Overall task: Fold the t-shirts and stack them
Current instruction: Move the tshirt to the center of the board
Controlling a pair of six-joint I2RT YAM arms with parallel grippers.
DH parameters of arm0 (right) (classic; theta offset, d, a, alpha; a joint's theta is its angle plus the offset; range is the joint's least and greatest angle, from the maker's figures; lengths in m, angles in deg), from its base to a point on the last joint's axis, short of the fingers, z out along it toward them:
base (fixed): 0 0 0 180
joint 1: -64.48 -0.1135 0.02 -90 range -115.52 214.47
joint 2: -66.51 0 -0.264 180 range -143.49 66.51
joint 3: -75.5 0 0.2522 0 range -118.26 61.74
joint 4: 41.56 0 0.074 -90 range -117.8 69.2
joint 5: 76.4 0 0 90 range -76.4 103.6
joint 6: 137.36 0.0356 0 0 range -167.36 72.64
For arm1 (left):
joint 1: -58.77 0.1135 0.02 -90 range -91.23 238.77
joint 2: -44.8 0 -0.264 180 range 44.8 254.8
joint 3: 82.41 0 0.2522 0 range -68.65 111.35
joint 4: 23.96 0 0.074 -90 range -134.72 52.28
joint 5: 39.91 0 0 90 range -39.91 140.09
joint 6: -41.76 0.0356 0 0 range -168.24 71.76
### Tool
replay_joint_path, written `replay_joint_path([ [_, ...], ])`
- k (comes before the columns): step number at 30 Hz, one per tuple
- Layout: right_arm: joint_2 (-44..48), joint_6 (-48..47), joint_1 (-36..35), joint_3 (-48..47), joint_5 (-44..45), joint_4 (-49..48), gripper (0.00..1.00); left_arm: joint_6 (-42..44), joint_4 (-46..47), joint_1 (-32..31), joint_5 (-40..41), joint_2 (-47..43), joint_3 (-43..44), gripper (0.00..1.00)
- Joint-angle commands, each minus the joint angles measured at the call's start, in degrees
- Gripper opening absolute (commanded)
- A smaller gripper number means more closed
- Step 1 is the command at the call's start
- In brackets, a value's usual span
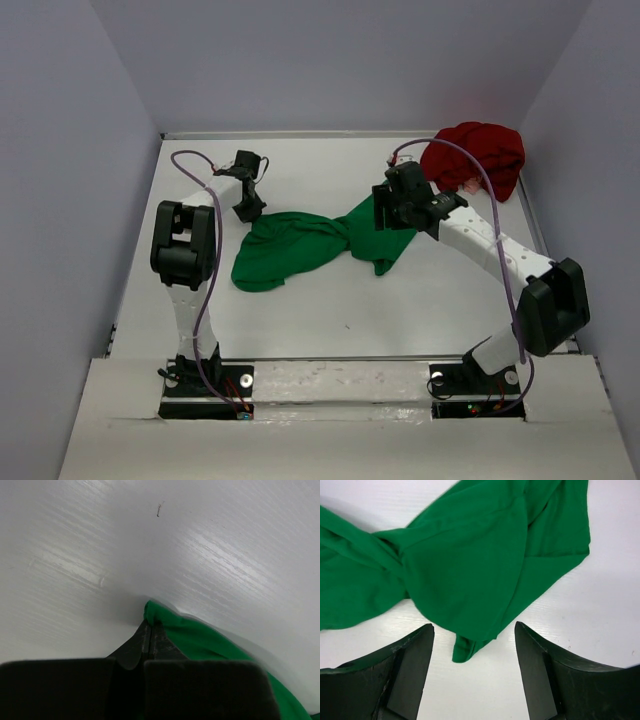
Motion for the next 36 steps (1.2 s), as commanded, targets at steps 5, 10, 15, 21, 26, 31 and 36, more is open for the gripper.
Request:
replay_joint_path([
  [5, -8.12, 3.71, 2.35, 1.21, -0.97, -0.58, 0.7, 2.33, -1.51, 0.15, 0.09, -3.35, 3.08, 0.0],
  [10, -8.84, 5.46, 2.88, 2.79, -2.98, -1.02, 0.68, 2.77, -1.68, -0.11, 0.0, -4.85, 3.08, 0.0],
  [15, -4.8, 9.24, 2.88, 8.5, -4.13, -2.78, 0.62, 2.86, -1.6, -0.47, 0.44, -5.64, 3.26, 0.0],
  [21, -1.45, 11.53, 2.88, 13.52, -4.39, -3.84, 0.57, 2.59, -1.33, -0.64, -0.35, -5.29, 3.44, 0.0],
  [26, -1.27, 11.62, 2.88, 16.24, -6.06, -5.68, 0.56, 2.42, -1.33, -0.73, 0.26, -5.81, 3.0, 0.0],
  [31, -2.41, 11.97, 2.88, 16.33, -7.55, -7.79, 0.5, 2.42, -1.86, -0.99, 0.61, -6.51, 3.08, 0.0],
  [36, -4.61, 11.01, 2.88, 14.93, -7.65, -9.29, 0.5, 2.51, -1.6, -1.08, 0.62, -6.78, 2.82, 0.0],
])
